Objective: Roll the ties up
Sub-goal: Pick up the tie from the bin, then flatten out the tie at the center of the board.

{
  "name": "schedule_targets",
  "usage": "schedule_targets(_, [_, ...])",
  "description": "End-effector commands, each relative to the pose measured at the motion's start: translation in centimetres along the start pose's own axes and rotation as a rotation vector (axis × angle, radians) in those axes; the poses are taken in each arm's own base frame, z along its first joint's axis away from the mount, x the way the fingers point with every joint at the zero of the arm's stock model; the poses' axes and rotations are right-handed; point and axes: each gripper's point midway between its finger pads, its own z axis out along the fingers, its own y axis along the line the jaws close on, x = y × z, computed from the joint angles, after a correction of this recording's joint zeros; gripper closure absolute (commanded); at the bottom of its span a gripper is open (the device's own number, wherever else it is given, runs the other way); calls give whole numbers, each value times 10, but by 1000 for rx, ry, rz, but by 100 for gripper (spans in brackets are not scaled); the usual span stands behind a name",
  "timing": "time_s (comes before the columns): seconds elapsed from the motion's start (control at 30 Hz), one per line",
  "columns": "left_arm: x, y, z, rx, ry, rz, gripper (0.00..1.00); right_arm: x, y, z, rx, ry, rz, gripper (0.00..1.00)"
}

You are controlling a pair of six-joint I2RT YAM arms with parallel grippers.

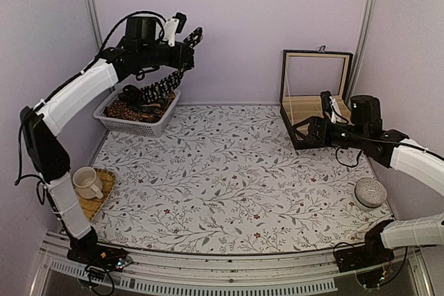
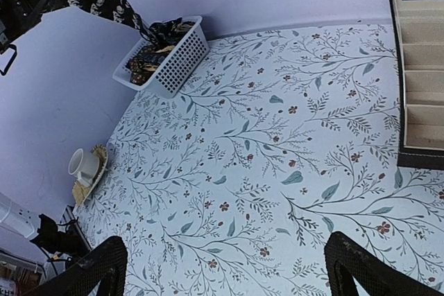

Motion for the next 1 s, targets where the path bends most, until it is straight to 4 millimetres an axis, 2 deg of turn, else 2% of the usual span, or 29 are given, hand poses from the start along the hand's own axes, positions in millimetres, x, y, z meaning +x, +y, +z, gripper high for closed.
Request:
schedule_targets(0.0, [-25,-94,-26,277,-43,24,100,2,31,7,-170,0,-77,0])
schedule_targets(0.13, [-44,-170,-51,469,-89,57,100,0,59,7,-298,-32,-152,0])
schedule_targets(0.27, [-59,-232,-82,682,-130,65,100,-2,83,9,-420,-20,-180,0])
schedule_targets(0.37, [-67,-265,-104,794,-160,77,100,-4,96,10,-461,-26,-212,0])
schedule_targets(0.47, [-75,-283,-119,859,-182,85,100,-1,106,11,-492,-17,-245,0])
schedule_targets(0.57, [-78,-284,-125,870,-199,96,100,6,112,12,-514,5,-271,0])
schedule_targets(0.67, [-68,-273,-117,795,-165,119,100,12,118,9,-541,17,-290,0])
schedule_targets(0.73, [-42,-259,-102,712,-90,117,100,14,120,6,-544,21,-300,0])
schedule_targets(0.83, [6,-219,-81,539,18,82,100,18,115,8,-517,39,-300,0])
schedule_targets(0.97, [75,-160,-68,320,133,17,100,30,99,29,-447,109,-263,0])
